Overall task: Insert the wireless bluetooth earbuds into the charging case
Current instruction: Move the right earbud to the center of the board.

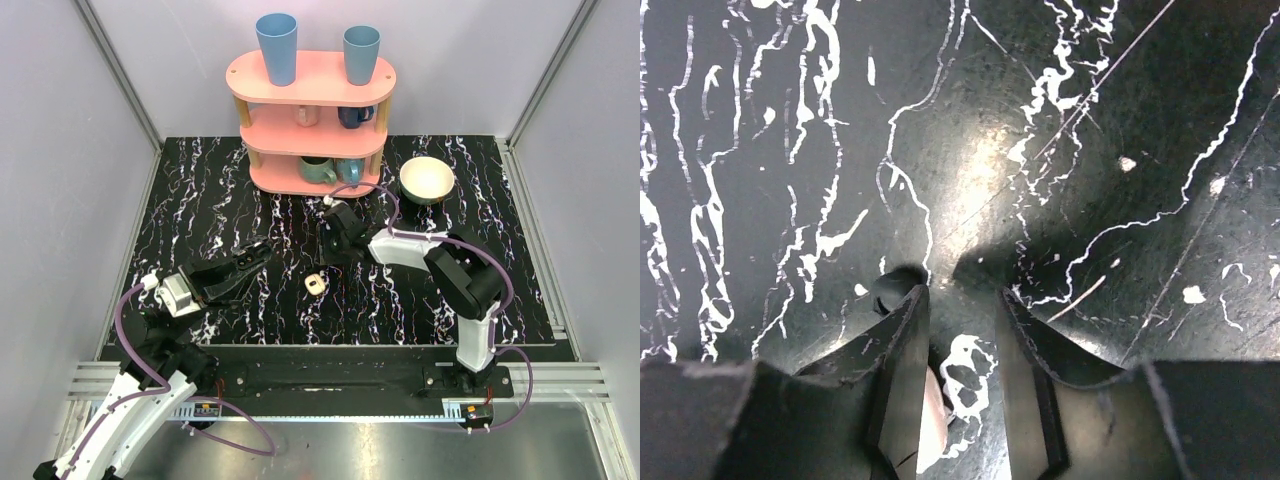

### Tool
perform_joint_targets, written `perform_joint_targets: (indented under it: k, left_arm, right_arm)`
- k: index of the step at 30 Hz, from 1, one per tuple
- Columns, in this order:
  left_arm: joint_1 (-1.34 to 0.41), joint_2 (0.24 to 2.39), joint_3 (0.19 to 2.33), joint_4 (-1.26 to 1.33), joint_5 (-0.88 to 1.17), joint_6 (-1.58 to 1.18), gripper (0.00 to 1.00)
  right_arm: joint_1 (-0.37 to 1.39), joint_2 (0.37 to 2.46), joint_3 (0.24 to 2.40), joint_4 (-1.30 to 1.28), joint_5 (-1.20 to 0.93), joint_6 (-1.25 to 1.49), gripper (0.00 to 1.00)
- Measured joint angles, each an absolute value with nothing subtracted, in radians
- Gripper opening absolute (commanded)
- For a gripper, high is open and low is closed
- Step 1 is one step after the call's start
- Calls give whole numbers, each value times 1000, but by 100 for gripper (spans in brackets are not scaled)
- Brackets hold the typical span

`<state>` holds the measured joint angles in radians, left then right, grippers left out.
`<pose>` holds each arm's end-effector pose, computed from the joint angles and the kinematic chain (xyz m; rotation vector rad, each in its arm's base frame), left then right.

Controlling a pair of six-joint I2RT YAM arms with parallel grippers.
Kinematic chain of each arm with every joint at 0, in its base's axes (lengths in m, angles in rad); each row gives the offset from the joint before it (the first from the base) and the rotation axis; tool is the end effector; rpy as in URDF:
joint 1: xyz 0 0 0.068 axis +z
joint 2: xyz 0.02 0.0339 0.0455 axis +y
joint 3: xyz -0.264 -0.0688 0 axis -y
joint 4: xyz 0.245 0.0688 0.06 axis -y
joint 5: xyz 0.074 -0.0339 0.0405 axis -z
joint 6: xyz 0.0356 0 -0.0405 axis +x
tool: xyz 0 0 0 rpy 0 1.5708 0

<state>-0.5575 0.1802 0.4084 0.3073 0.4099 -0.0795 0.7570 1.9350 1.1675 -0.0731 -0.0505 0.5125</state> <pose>0.0579 -0.0528 0.3291 0.6200 0.9279 -0.7834 0.2932 0.2795 0.1516 -0.3304 2.4904 0.6205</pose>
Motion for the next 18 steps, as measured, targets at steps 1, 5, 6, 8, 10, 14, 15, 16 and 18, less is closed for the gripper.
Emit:
perform_joint_targets:
  k: [1,5,6,8,10,14,15,16,18]
  left_arm:
    - [-558,181,408,308,410,-80,0]
    - [-558,187,408,313,411,-86,0]
    - [-558,187,407,314,410,-87,0]
    - [-558,187,405,316,410,-88,0]
    - [-558,187,405,316,410,-88,0]
    - [-558,187,404,315,410,-87,0]
    - [-558,187,404,315,410,-87,0]
    - [-558,187,404,315,410,-87,0]
    - [-558,187,404,316,410,-87,0]
  right_arm:
    - [756,1926,1162,-72,-55,515,41]
    - [756,1899,1161,-42,-75,518,41]
    - [756,1895,1162,-35,-78,517,41]
    - [756,1892,1169,-30,-87,516,40]
    - [756,1892,1186,-38,-98,512,40]
    - [756,1892,1227,-54,-120,499,38]
    - [756,1892,1239,-60,-128,496,38]
    - [756,1892,1250,-68,-137,493,38]
    - [757,1894,1268,-84,-159,485,38]
